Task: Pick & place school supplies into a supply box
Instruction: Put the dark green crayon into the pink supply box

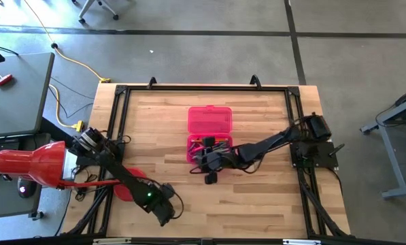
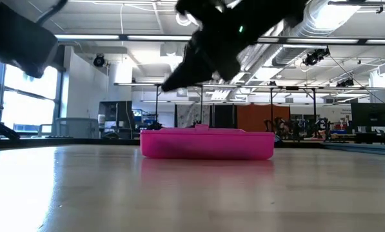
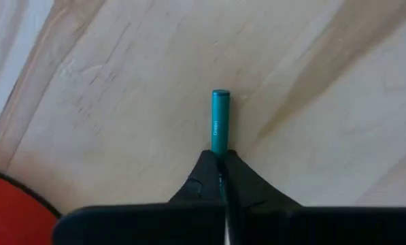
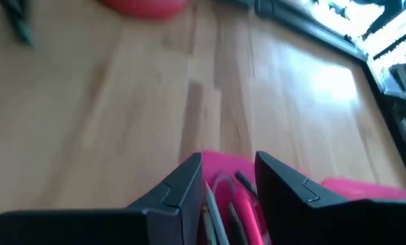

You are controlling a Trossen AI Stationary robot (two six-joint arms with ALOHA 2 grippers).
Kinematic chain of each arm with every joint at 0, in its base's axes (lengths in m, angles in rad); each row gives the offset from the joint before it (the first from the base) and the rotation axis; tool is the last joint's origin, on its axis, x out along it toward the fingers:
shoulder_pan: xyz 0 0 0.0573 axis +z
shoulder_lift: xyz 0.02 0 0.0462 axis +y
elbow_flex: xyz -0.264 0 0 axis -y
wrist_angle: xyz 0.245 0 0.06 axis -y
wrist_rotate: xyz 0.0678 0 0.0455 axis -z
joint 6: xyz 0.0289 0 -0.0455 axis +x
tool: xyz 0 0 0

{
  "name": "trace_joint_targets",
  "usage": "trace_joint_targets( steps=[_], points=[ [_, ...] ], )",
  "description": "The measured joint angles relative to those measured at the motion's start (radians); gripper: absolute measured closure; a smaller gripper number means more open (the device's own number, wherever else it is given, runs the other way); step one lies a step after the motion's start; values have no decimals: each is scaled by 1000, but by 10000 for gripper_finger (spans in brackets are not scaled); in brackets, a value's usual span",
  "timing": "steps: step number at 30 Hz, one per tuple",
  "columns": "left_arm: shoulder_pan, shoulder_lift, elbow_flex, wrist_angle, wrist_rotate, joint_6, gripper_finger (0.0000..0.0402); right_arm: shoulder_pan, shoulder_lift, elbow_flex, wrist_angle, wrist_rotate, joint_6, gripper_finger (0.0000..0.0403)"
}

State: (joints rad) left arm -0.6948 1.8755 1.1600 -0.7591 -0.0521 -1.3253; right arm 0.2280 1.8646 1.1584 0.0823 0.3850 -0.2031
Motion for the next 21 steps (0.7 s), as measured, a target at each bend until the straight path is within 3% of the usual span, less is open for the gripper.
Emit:
trace_joint_targets(
  steps=[3,9,14,19,21],
  points=[
    [35,1,0,2,5,41,387,39,-66,0,-18,0,2,289],
    [110,1,0,10,4,112,351,132,-216,0,-87,7,51,289],
    [170,5,29,-2,13,213,347,208,-322,0,-134,8,74,289],
    [226,9,107,9,-129,332,359,274,-380,0,-149,37,73,289],
    [246,8,138,12,-128,378,360,293,-393,0,-153,49,73,289]
  ],
)
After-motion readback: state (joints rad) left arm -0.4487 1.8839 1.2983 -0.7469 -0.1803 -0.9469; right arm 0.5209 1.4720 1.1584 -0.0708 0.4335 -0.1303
